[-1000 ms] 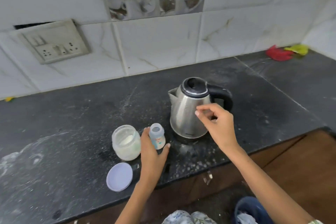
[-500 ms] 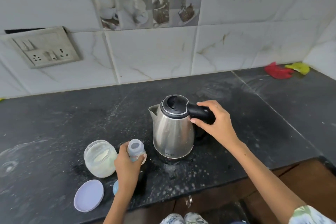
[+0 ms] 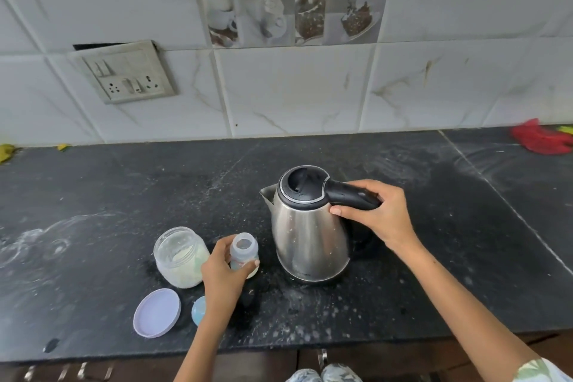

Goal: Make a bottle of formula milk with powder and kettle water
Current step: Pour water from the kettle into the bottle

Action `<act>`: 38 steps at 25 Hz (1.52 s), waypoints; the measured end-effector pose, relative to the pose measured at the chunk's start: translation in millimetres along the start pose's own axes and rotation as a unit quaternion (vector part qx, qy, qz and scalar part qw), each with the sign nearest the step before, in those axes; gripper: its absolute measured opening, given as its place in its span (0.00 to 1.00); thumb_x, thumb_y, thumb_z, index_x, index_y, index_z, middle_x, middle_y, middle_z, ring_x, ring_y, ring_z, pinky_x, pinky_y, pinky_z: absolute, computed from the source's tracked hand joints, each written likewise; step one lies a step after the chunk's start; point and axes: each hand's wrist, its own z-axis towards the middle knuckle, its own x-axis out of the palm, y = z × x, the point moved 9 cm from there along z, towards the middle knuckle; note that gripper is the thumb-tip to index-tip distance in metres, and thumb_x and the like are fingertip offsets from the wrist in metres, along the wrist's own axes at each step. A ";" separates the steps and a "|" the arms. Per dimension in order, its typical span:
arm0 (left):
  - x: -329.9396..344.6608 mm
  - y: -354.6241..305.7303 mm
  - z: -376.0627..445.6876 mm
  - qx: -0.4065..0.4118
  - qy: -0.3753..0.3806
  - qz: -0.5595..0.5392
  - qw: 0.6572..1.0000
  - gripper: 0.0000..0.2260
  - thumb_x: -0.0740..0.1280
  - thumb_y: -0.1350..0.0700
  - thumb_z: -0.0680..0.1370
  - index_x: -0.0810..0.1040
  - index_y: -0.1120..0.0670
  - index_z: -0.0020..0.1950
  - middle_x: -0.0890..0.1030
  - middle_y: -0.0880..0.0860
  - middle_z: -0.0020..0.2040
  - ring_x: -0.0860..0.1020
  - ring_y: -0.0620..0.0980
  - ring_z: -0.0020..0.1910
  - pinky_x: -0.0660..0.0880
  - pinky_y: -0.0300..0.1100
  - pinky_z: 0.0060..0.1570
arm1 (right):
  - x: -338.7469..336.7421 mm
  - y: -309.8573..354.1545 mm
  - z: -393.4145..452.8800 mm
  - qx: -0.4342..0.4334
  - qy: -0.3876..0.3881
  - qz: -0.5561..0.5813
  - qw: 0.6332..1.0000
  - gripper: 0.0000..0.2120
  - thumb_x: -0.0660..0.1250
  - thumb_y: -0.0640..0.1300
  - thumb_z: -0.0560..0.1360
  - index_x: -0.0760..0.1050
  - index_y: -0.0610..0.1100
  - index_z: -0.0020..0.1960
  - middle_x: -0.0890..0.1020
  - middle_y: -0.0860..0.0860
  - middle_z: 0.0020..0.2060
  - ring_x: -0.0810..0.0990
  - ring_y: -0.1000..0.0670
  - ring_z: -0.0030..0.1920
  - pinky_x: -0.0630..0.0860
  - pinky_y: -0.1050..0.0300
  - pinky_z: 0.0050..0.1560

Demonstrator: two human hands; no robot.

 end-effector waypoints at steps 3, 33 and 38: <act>0.7 -1.9 -0.9 -0.009 -0.007 0.009 1.000 0.27 0.80 0.64 0.63 0.75 0.52 0.57 0.81 0.46 0.51 0.79 0.44 0.51 0.73 0.36 0.52 | 2.9 19.2 14.5 -0.016 0.048 -0.010 0.999 0.23 0.83 0.55 0.54 0.85 0.53 0.48 0.87 0.57 0.43 0.85 0.56 0.44 0.77 0.68 0.47; -15.0 -11.4 0.5 0.023 0.008 0.048 0.999 0.23 0.75 0.68 0.63 0.77 0.52 0.54 0.82 0.45 0.46 0.80 0.43 0.46 0.77 0.36 0.44 | 63.5 85.8 22.6 -0.024 0.200 -0.180 0.963 0.19 0.83 0.56 0.54 0.83 0.57 0.42 0.85 0.61 0.35 0.83 0.60 0.37 0.78 0.60 0.41; -16.4 -4.9 0.5 0.015 0.011 0.041 0.999 0.23 0.76 0.67 0.62 0.76 0.50 0.53 0.82 0.43 0.46 0.80 0.38 0.46 0.77 0.35 0.43 | 65.5 87.6 24.8 -0.018 0.200 -0.189 0.961 0.19 0.82 0.57 0.54 0.83 0.57 0.42 0.85 0.62 0.35 0.83 0.60 0.37 0.78 0.62 0.41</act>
